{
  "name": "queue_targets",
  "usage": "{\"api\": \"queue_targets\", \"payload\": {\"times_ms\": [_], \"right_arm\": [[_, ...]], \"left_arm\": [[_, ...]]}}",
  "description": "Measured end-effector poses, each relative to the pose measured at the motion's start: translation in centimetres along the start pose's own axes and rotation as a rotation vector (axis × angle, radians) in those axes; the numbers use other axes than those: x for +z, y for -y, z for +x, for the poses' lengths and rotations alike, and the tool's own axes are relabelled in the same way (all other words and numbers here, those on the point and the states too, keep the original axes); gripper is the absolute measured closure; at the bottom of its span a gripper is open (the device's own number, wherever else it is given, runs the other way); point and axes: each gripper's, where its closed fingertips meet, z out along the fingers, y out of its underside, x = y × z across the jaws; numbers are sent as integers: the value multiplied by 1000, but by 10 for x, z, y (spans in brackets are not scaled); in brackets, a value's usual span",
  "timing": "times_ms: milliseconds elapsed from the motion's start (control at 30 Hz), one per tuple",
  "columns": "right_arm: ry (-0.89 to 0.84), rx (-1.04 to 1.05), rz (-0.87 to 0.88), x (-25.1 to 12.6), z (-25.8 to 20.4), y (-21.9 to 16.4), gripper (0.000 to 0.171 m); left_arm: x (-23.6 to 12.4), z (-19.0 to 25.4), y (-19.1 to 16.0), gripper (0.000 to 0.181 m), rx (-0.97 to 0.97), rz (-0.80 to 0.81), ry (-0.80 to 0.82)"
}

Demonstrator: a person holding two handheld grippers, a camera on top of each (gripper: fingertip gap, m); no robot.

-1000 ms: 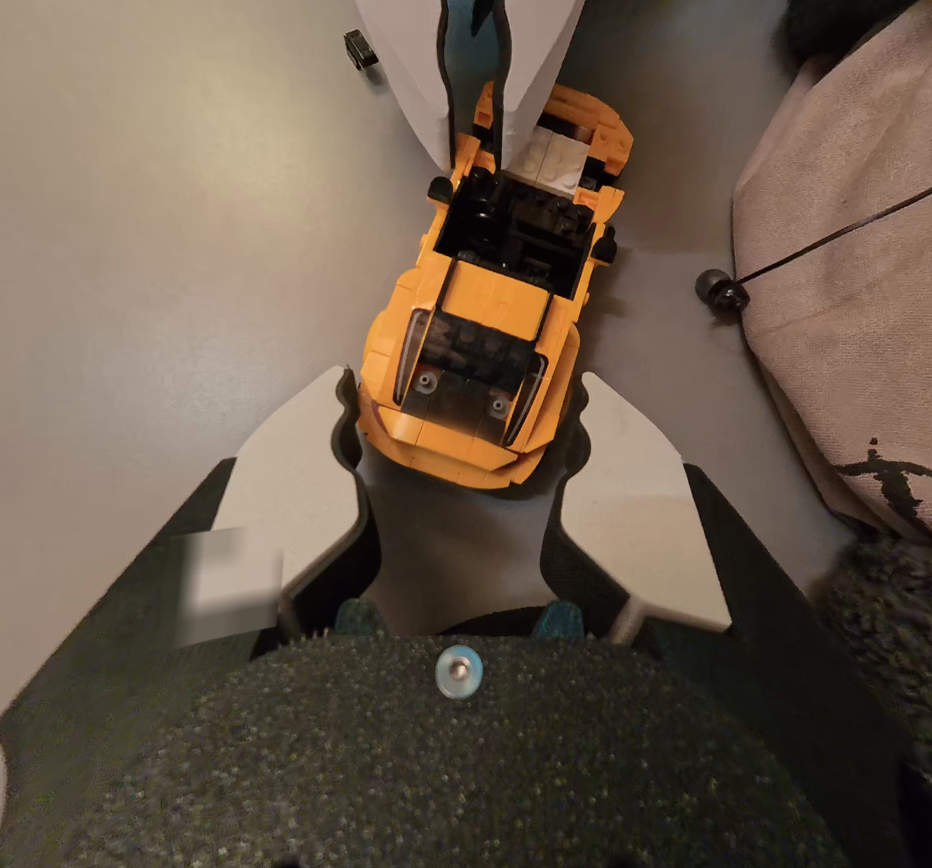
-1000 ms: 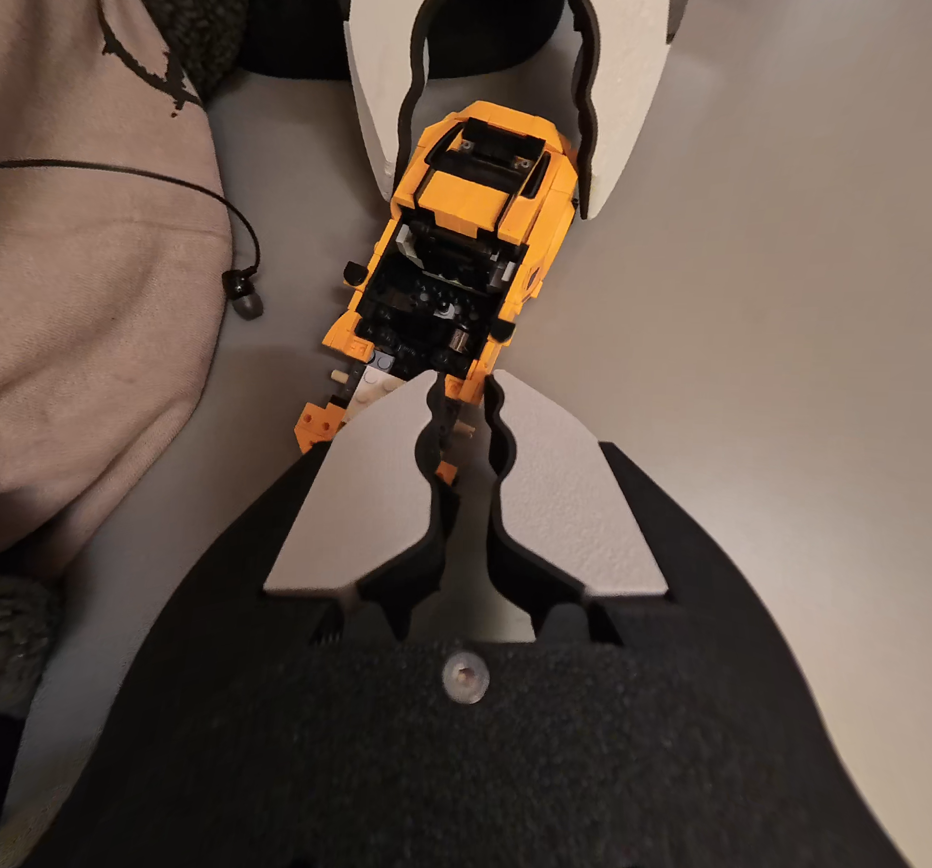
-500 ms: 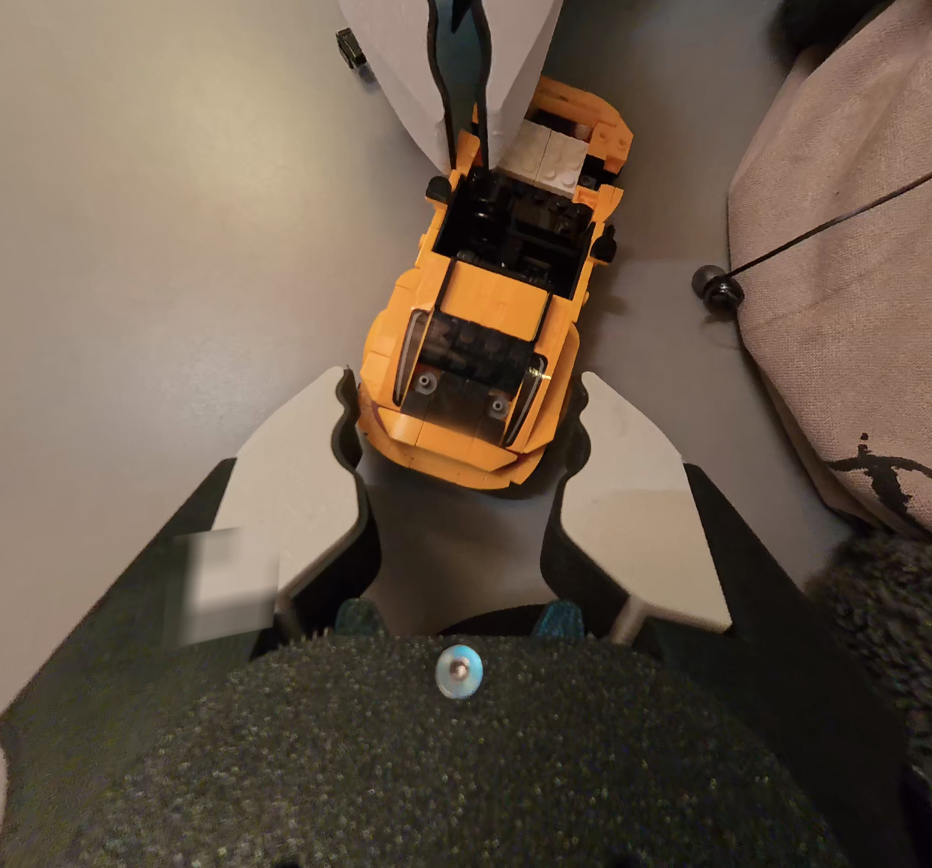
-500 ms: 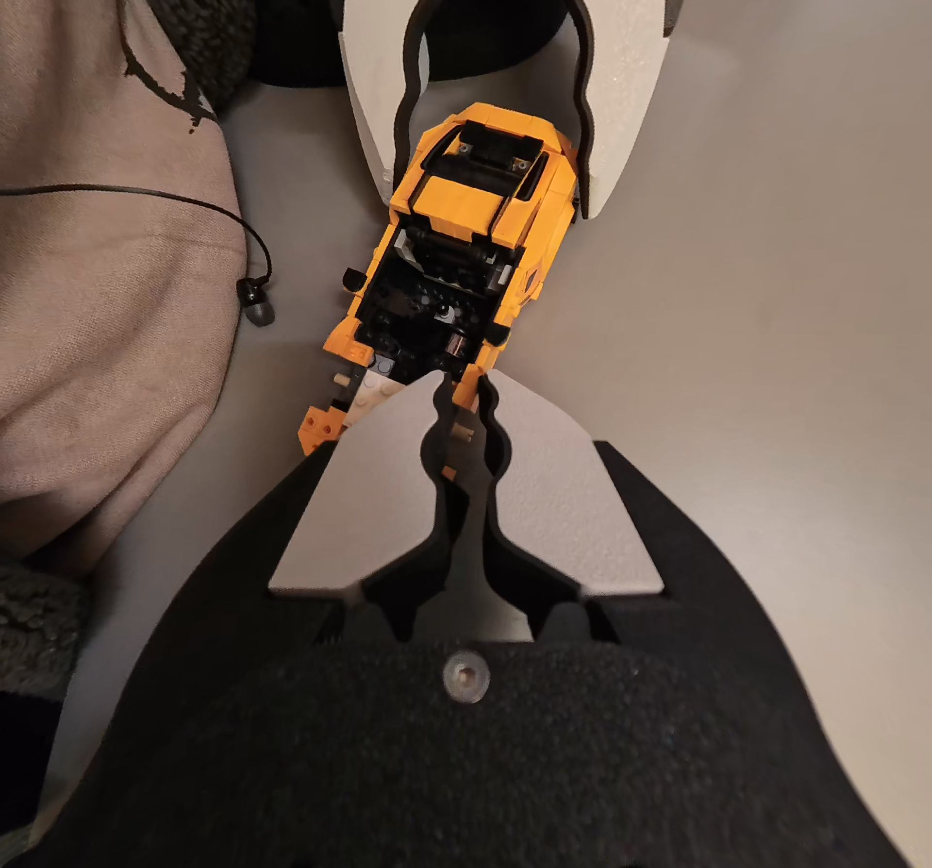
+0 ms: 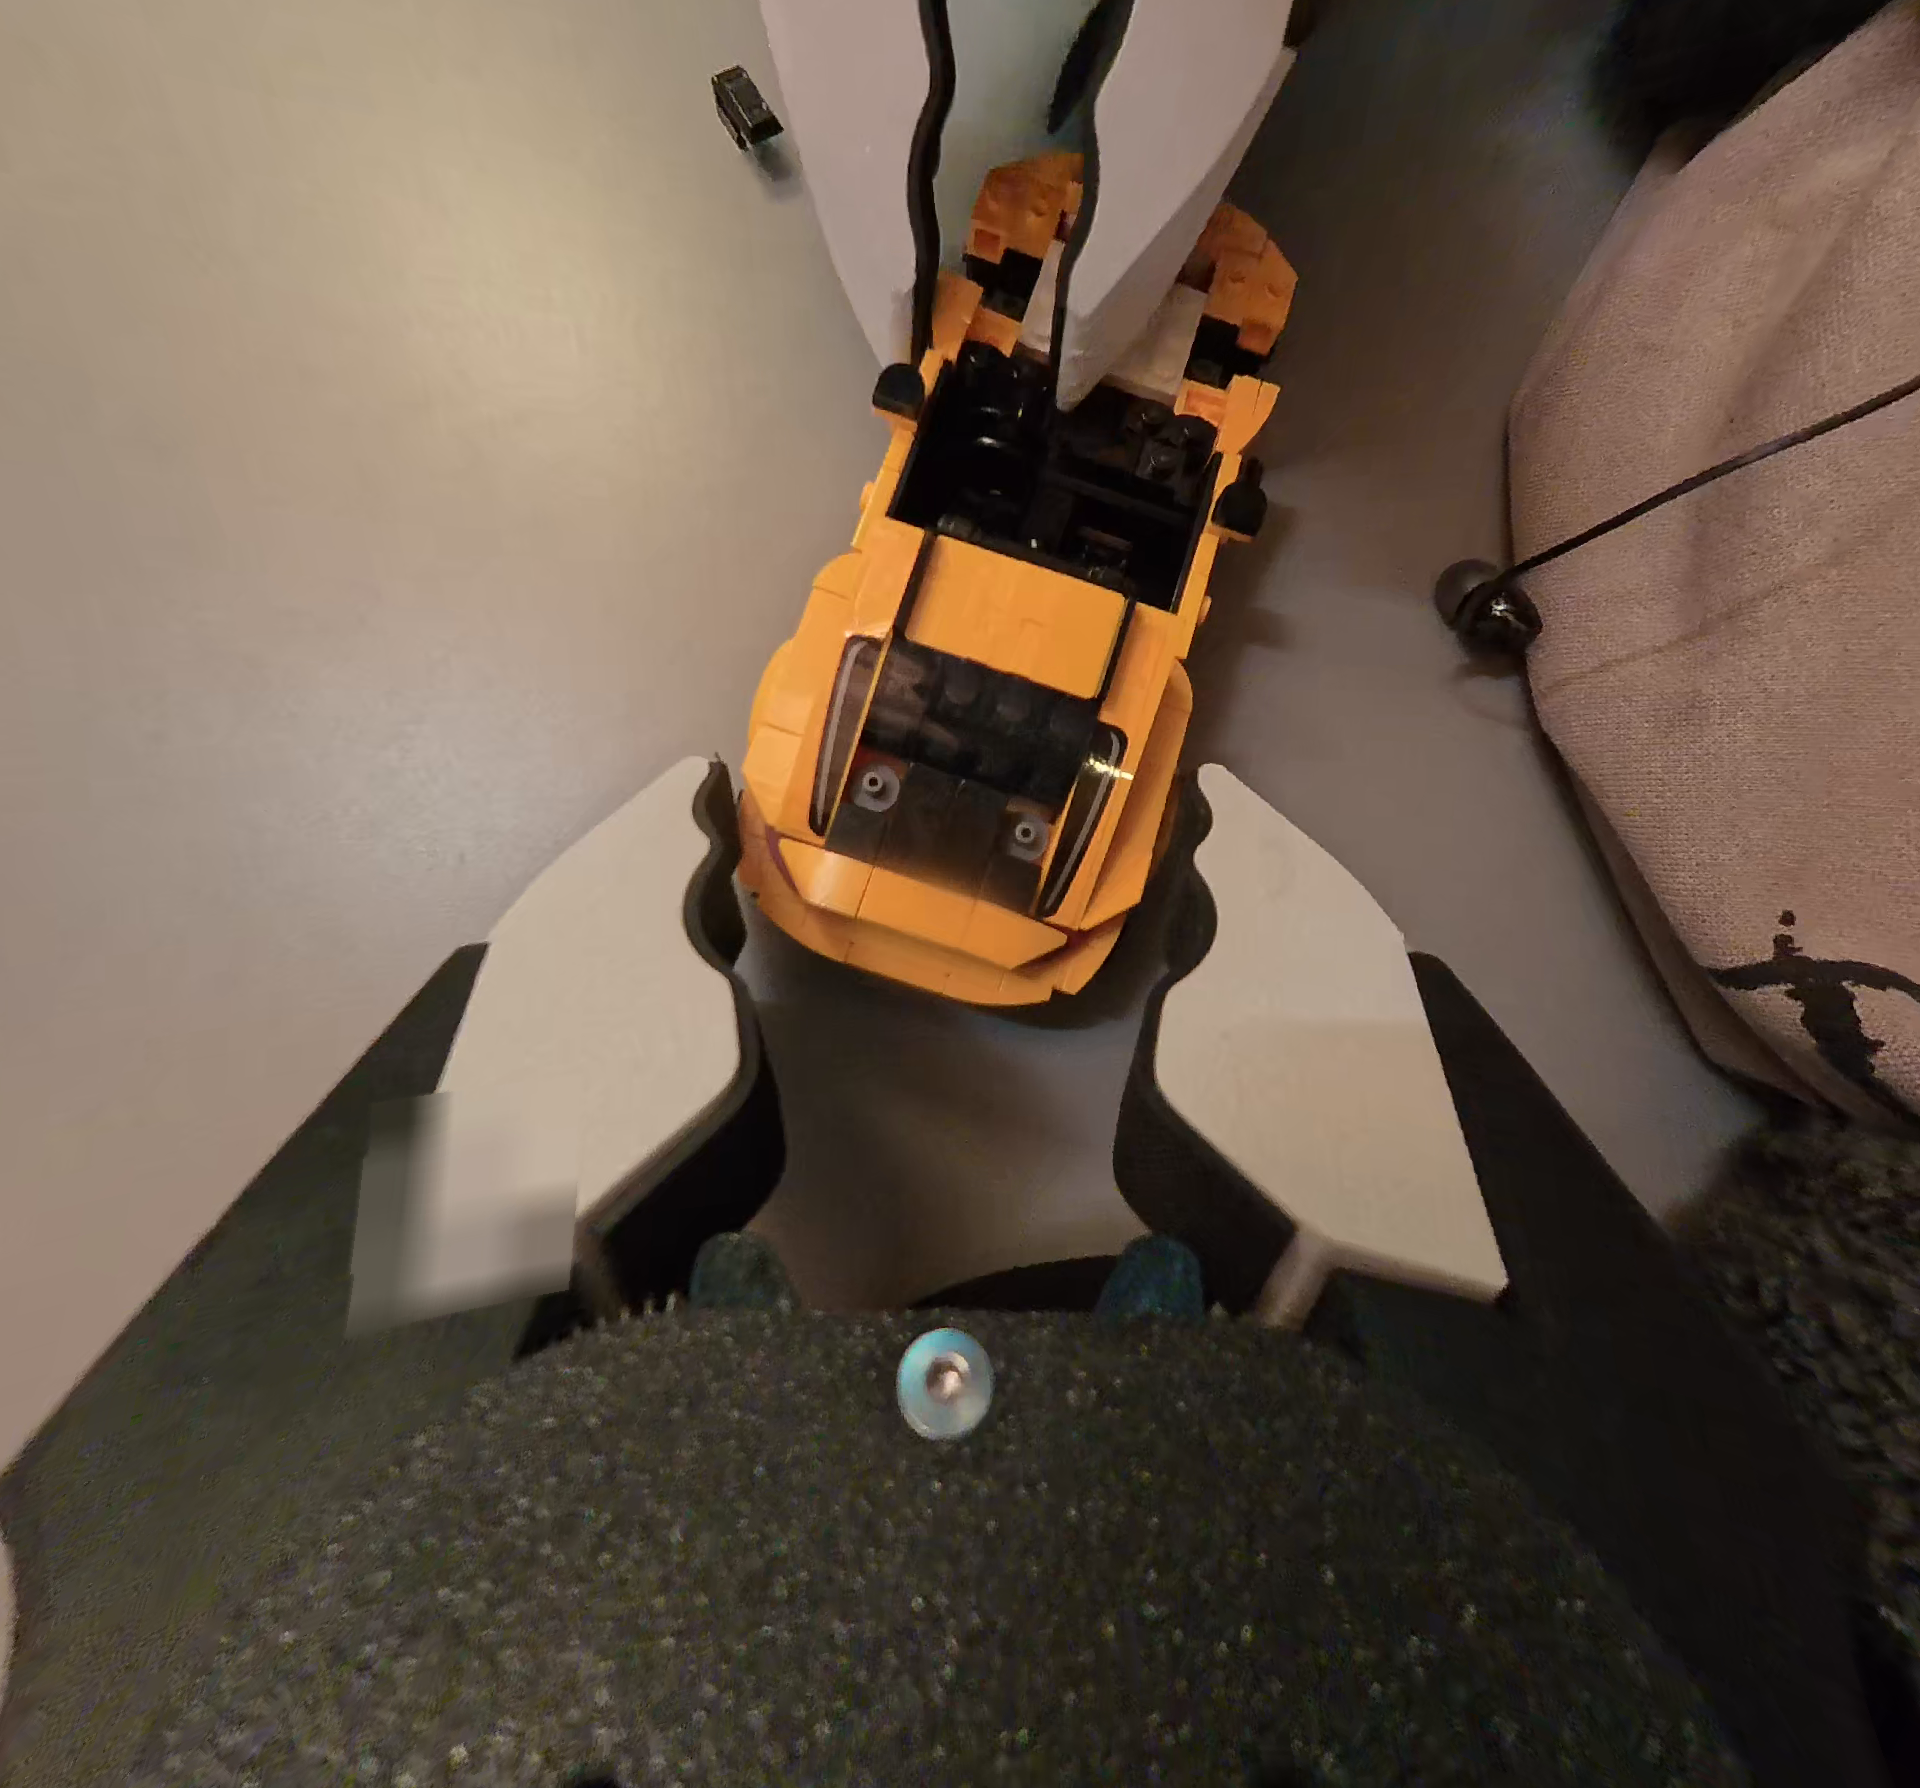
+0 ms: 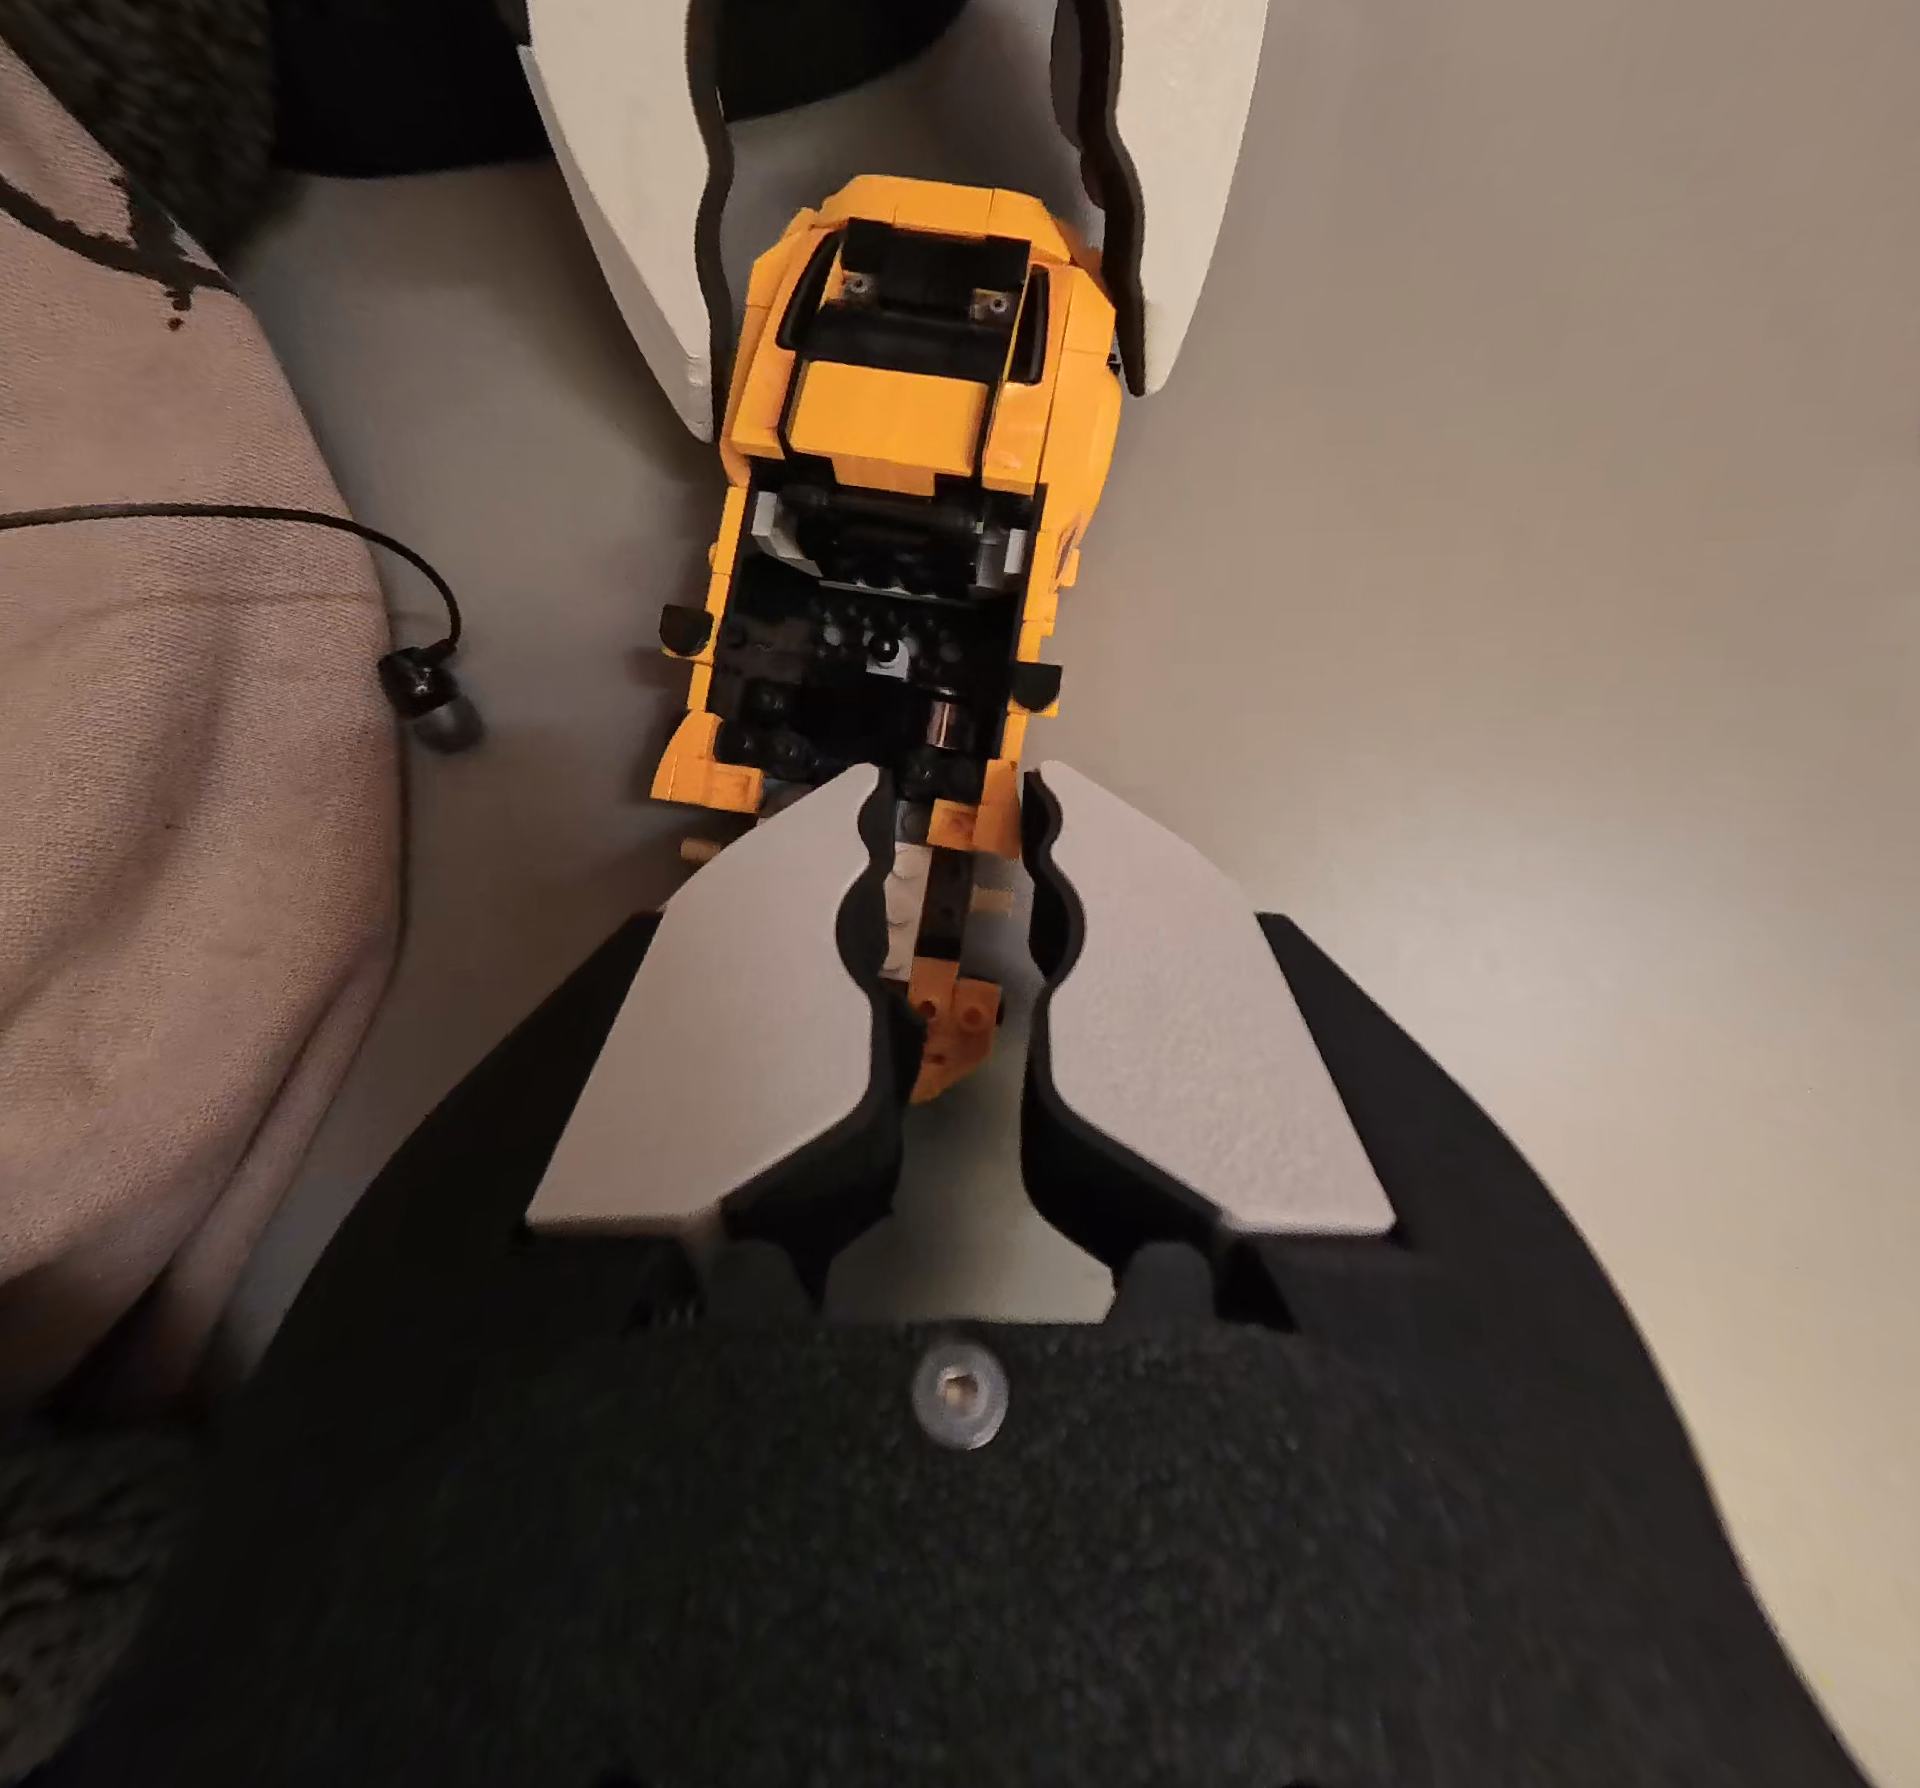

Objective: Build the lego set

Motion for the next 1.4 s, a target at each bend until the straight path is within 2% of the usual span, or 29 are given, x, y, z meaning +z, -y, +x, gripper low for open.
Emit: {"api": "queue_targets", "payload": {"times_ms": [467, 700, 767, 867, 967, 1067, 1400], "right_arm": [[95, 0, 24, 2, 1, -1, 150], [66, 29, 30, 2, 1, -1, 149], [51, 41, 40, 0, 1, 1, 143], [32, 125, 90, -10, 9, 8, 153], [-21, 45, 114, -20, 7, 15, 171], [-80, -35, 76, -15, 0, 17, 171], [-64, -2, -24, -2, -2, 6, 171]], "left_arm": [[0, 0, 1, 102, 18, 6, 0], [0, 0, 1, 102, 15, 9, -2], [0, 0, 1, 102, 15, 9, -1], [0, 0, 1, 102, 14, 10, 0], [0, 0, 1, 102, 12, 12, -1], [0, 0, 1, 102, 13, 12, 1], [0, 0, 1, 102, 14, 13, 4]]}}
